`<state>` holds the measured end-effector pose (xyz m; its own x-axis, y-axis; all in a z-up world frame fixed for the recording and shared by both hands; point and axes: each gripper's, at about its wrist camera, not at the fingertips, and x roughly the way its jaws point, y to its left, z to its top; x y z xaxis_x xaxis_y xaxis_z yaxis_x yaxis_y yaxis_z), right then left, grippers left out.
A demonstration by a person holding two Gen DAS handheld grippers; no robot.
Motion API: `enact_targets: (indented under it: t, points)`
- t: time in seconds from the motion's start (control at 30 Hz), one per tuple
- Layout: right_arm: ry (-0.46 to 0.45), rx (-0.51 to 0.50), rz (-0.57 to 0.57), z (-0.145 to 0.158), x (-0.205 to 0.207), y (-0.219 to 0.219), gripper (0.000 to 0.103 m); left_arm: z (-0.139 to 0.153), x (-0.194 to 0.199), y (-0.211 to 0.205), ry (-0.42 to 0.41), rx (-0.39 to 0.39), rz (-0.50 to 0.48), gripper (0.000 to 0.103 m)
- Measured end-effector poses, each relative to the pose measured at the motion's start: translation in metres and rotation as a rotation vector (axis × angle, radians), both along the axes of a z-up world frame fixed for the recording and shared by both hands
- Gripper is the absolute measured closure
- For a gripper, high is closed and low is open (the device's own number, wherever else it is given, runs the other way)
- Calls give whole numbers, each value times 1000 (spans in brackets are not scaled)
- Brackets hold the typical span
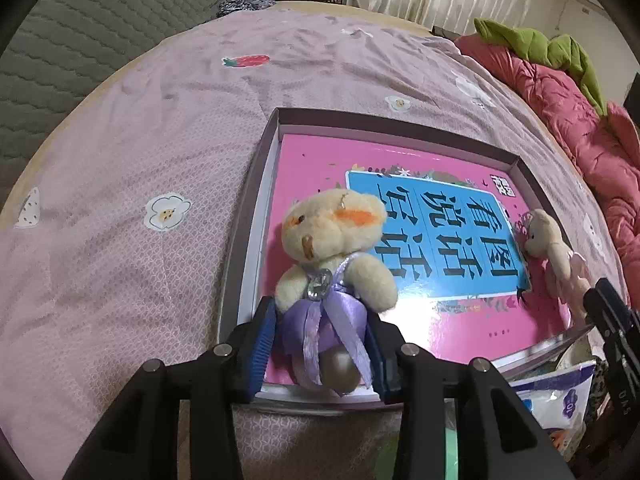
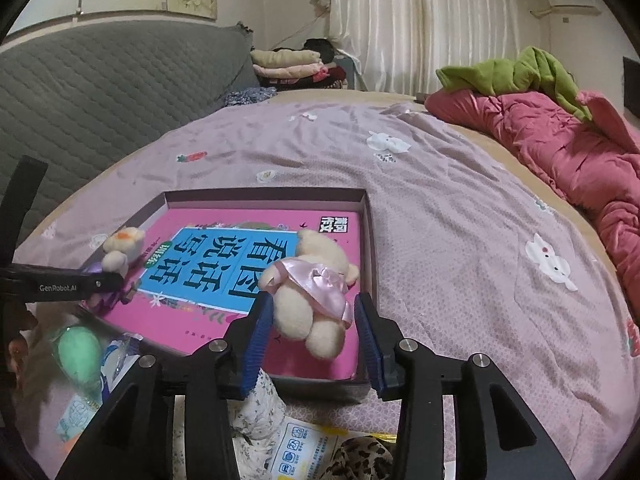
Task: Organize soft objects
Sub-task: 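Lower the bears onto the pink book and open both tools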
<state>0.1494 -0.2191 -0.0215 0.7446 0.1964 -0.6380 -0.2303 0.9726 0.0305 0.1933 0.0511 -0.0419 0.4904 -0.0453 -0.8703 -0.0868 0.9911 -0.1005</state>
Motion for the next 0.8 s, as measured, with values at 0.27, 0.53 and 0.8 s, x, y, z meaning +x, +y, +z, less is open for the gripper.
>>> enact_targets:
  t: [0.27,0.53,0.8]
  points:
    - [-21,20,-5,4,-2,-4,50,-1,-3,-4,0,24,-8,61]
    - [-37,40,-13,9,-4,-7,48,0,-7,-2,-7,10,-9,60]
    - [-43,59,-22,11,-4,-11,45,8,-12,-2,-36,9,-5,54]
